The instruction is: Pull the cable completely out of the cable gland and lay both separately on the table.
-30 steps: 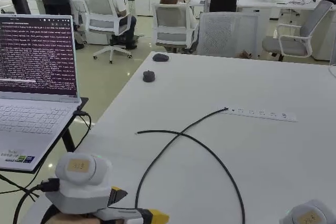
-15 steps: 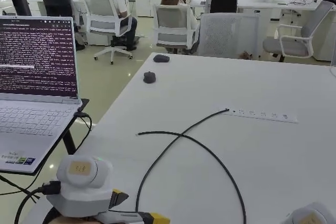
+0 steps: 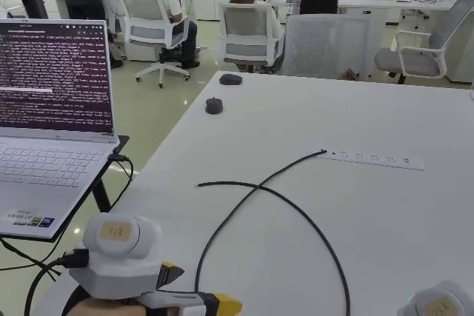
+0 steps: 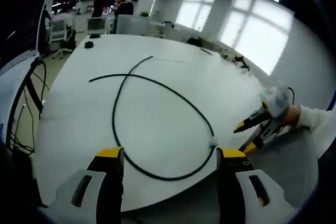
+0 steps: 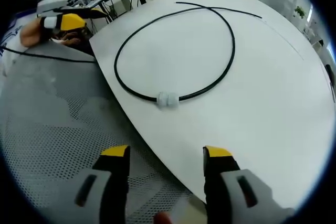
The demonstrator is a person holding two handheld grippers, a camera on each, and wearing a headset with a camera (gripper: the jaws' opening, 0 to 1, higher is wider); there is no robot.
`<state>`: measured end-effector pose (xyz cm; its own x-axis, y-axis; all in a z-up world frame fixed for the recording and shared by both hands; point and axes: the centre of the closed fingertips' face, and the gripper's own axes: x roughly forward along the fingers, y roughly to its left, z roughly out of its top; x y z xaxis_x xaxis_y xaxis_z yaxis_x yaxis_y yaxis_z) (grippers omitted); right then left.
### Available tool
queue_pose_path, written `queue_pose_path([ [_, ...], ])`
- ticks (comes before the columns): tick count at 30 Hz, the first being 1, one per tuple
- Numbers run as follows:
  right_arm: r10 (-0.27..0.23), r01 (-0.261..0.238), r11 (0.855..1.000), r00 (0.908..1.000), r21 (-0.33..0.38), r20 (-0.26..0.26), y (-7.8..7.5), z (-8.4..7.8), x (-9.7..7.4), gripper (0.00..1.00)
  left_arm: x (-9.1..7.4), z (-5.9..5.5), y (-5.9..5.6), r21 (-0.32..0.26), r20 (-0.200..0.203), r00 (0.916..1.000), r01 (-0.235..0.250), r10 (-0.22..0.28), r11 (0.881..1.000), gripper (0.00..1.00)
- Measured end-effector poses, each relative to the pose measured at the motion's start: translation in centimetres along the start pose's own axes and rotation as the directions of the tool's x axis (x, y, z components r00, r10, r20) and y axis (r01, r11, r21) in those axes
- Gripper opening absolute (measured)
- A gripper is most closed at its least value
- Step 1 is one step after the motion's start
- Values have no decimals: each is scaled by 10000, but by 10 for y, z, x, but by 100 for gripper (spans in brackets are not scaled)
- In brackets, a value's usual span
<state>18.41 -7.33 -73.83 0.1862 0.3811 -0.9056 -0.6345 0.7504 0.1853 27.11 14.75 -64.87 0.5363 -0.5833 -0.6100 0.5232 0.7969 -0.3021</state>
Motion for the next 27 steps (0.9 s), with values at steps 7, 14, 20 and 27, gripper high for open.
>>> queue_pose_path([
  [7, -49, 49, 10000, 10000, 27, 35, -1, 1, 0, 59, 1, 1, -3, 15, 59, 9999, 134, -134, 9999, 72],
  [14, -23, 22, 10000, 10000, 44, 48, -1, 1, 0, 59, 1, 1, -3, -6, 59, 9999, 133, -133, 9999, 72],
  [20, 15, -15, 10000, 10000, 47, 54, -1, 1, 0, 59, 1, 0, -3, -11, 26, 9999, 118, -118, 9999, 72],
  [27, 39, -39, 10000, 10000, 36, 38, 0, 0, 0, 59, 1, 1, -3, -6, 40, 9999, 120, -120, 9999, 72],
])
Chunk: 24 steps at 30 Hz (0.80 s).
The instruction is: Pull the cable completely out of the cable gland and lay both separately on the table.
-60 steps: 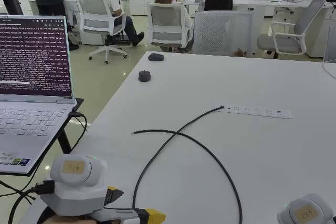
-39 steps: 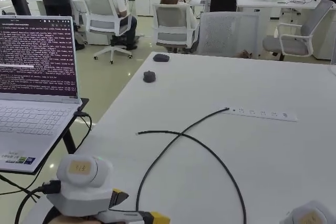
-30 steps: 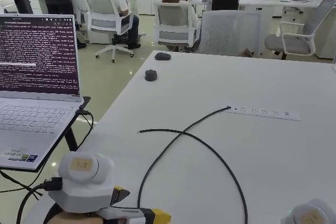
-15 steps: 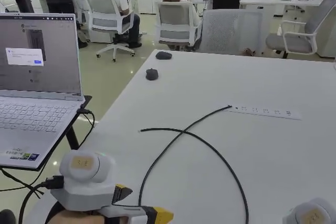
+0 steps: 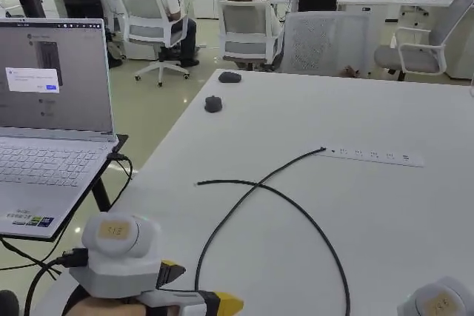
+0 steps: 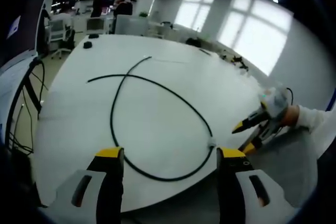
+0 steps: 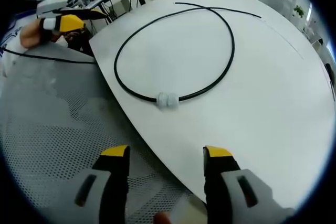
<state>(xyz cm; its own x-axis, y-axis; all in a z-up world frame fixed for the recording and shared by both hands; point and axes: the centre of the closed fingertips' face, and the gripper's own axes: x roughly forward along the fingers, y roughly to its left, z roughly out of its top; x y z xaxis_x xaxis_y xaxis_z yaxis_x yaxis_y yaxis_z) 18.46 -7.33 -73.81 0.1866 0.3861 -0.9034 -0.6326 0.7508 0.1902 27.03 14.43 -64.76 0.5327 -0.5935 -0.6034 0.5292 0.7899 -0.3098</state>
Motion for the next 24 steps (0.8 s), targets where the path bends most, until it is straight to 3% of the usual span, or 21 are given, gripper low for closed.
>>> queue_pose_path([
  [20, -30, 26, 9997, 9999, -259, -161, 1, -1, 1, 58, 0, 3, -1, 33, 106, 9999, 94, -94, 10000, 72],
  [24, -25, 14, 9980, 9998, -635, -173, 1, 2, 1, 52, -1, 3, -1, 14, 124, 9999, 78, -79, 10000, 72],
])
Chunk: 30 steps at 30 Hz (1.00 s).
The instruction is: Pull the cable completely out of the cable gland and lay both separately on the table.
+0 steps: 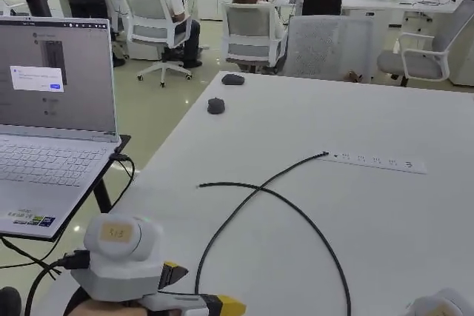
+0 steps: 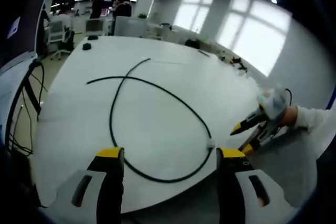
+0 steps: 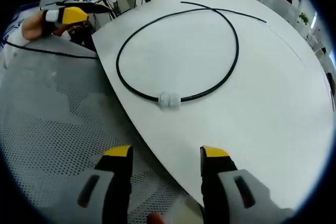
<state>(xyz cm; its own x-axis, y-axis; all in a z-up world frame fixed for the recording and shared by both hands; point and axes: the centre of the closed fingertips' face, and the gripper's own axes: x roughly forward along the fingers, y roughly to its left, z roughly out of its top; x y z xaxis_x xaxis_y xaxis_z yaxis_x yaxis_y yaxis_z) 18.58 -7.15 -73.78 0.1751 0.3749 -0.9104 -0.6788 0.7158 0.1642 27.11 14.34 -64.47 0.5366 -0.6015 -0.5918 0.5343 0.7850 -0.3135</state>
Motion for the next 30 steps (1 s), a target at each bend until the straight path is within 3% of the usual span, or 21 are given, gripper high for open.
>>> queue_pose_path([
  [5, 210, -180, 9976, 9988, -670, 440, 0, 13, -1, 46, 0, 0, 1, -50, 27, 10000, -17, 17, 10000, 72],
  [8, 239, -113, 9862, 9969, -1654, 749, -5, 22, -4, 41, -1, 1, 1, -66, 37, 10000, -25, 25, 10000, 72],
  [12, 275, -47, 9606, 9966, -2780, 782, -16, 27, -9, 38, -1, 2, 2, -105, 85, 10000, -23, 24, 9999, 71],
  [16, 320, -2, 9169, 9968, -3991, 729, -26, 34, -12, 37, -1, 2, 2, -149, 115, 9999, -10, 11, 9999, 71],
  [19, 413, -69, 8759, 9973, -4824, 608, -31, 36, -9, 38, -1, 1, 1, -188, 48, 10000, 64, -63, 9998, 71],
  [20, 419, -91, 8688, 9976, -4951, 553, -33, 36, -7, 37, -1, 1, 0, -179, 38, 10000, 78, -78, 9998, 71],
  [23, 464, -99, 8028, 9979, -5961, 460, -34, 41, -5, 37, 0, 1, 0, -135, 33, 9999, 98, -98, 9999, 71],
  [24, 578, -129, 7743, 9971, -6326, 504, -31, 43, -5, 37, 0, 0, 0, -146, 16, 10000, 93, -93, 9999, 71],
  [25, 708, -179, 7562, 9960, -6541, 546, -29, 45, -4, 37, 0, 0, 0, -146, 1, 10000, 85, -85, 9999, 71],
  [26, 844, -196, 7270, 9946, -6864, 610, -27, 48, -2, 36, 0, 0, 1, -146, -7, 10000, 70, -70, 9999, 71],
  [29, 1177, -265, 6723, 9905, -7398, 715, -21, 53, 3, 32, 0, -1, 1, -167, -32, 10000, 73, -73, 9998, 71],
  [30, 1306, -309, 6412, 9890, -7668, 693, -19, 54, 6, 31, 1, -1, 1, -152, -58, 10000, 64, -65, 9999, 71],
])
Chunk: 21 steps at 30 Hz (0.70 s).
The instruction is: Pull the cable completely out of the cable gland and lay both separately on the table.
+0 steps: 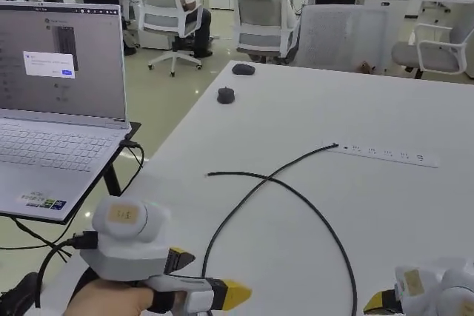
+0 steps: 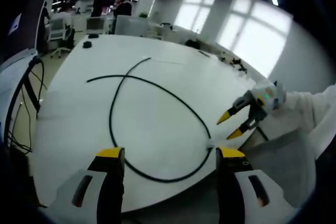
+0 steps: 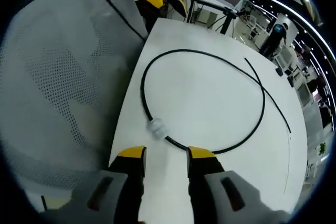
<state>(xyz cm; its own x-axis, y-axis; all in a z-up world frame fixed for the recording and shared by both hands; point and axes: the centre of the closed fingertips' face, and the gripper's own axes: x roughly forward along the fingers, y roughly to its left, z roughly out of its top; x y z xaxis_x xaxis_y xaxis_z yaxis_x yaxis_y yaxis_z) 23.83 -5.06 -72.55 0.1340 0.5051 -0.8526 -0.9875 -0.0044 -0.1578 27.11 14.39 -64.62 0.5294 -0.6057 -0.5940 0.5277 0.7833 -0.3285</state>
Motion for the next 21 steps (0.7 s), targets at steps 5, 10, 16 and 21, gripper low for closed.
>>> queue_pose_path([
  [5, 497, -495, 9921, 9988, -1149, -5, 4, 4, 12, 28, 1, -1, 0, 13, -63, 10000, -21, 21, 10000, 71],
  [10, 789, -814, 9853, 9966, -1501, -226, 5, -1, 21, 27, 1, -2, 1, -6, -99, 9999, -58, 58, 10000, 71],
  [16, 958, -939, 9831, 9954, -1574, 46, 7, 4, 29, 22, 1, -3, 1, -38, -148, 9999, -62, 61, 10000, 71],
  [21, 894, -886, 9802, 9960, -1771, -34, 7, 2, 38, 13, 2, -4, 0, -11, -203, 9998, -23, 22, 10000, 71],
])
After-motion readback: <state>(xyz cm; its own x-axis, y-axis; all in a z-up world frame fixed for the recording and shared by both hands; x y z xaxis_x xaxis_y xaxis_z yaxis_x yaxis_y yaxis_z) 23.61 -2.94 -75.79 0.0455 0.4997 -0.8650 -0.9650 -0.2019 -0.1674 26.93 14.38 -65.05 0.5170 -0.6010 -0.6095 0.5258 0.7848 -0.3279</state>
